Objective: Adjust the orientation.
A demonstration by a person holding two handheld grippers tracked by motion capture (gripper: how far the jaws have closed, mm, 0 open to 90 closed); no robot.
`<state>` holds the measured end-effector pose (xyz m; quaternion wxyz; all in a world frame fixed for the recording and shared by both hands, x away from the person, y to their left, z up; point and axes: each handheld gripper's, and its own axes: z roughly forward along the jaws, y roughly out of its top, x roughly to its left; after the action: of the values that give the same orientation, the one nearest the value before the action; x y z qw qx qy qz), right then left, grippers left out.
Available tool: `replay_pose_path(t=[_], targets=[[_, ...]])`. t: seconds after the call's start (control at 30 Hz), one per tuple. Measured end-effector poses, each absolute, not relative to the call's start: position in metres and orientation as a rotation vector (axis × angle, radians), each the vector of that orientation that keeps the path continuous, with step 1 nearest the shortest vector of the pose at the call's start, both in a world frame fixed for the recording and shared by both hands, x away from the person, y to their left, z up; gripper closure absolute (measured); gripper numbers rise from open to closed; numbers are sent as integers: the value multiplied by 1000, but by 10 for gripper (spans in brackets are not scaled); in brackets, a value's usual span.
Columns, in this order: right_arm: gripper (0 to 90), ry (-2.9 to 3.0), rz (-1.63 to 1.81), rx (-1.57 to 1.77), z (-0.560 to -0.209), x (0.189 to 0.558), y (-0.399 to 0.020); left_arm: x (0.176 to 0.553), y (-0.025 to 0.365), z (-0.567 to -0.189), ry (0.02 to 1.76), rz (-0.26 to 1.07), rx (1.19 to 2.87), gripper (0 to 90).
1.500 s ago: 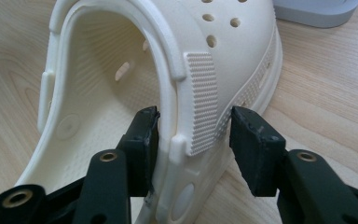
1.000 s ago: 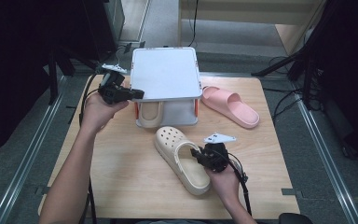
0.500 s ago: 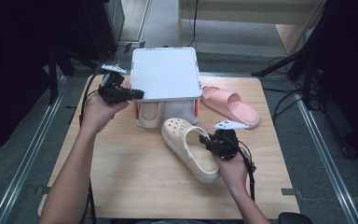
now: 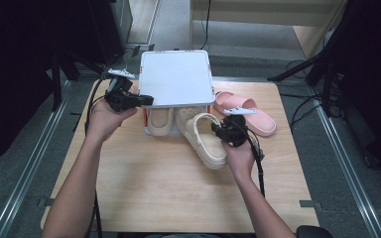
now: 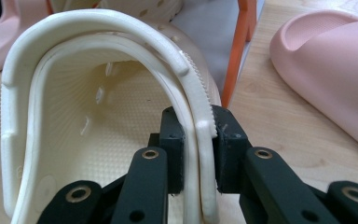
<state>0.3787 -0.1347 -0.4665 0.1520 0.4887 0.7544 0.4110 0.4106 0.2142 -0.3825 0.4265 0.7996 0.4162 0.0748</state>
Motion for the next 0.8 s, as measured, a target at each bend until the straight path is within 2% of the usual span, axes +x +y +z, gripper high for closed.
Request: replay_pose_path(t=[0.37,0.5,0.53,0.77,0.8], targets=[[760,2098,1166,1454,-484,393,-110,410,214,-383,1036,195,2000,814],[733,2097,1171,1452,-487,392,-103,410,214,-383,1040,191,1996,814],[701,2122,1179,1455,-488,392,-100,410,214,-383,1038,193,1999,814],[681,2152,1207,1460,-490,390,-105,410,213,-383,1039,196,2000,814],[651,2155,1243,1457,-487,388,-108,410,214,-383,1038,195,2001,814]])
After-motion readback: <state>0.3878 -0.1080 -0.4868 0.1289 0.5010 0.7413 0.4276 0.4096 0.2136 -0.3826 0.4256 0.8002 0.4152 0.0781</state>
